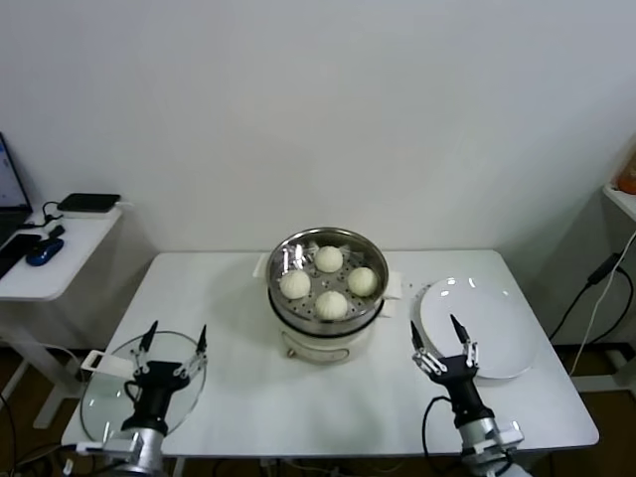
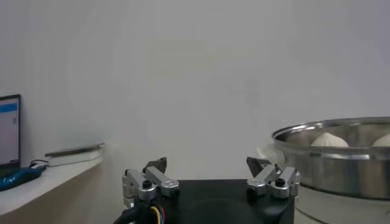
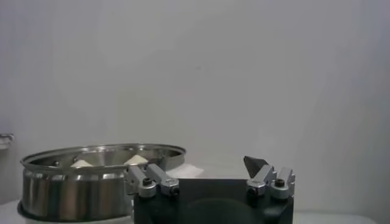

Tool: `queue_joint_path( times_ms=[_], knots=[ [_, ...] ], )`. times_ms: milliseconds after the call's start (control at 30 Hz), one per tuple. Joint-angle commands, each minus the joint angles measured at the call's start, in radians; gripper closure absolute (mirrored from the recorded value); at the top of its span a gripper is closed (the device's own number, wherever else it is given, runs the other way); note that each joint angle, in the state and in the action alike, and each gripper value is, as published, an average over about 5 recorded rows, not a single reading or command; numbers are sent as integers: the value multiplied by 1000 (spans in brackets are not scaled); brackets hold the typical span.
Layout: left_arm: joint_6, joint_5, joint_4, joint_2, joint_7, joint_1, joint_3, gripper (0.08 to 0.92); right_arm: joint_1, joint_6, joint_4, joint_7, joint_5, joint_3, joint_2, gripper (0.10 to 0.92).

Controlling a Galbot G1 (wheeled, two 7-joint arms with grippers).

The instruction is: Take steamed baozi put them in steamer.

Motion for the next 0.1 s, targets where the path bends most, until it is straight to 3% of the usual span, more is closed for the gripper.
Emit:
queue_joint_path(
  times_ms=[33,100],
  knots=[
    [-5,-14,13,-2,23,-14,-10,177,-77,29,18,-1,-1,18,52,203],
    [-6,-15,13,-2,23,-15,-12,177,-78,30,18,-3,0,17,52,203]
  ],
)
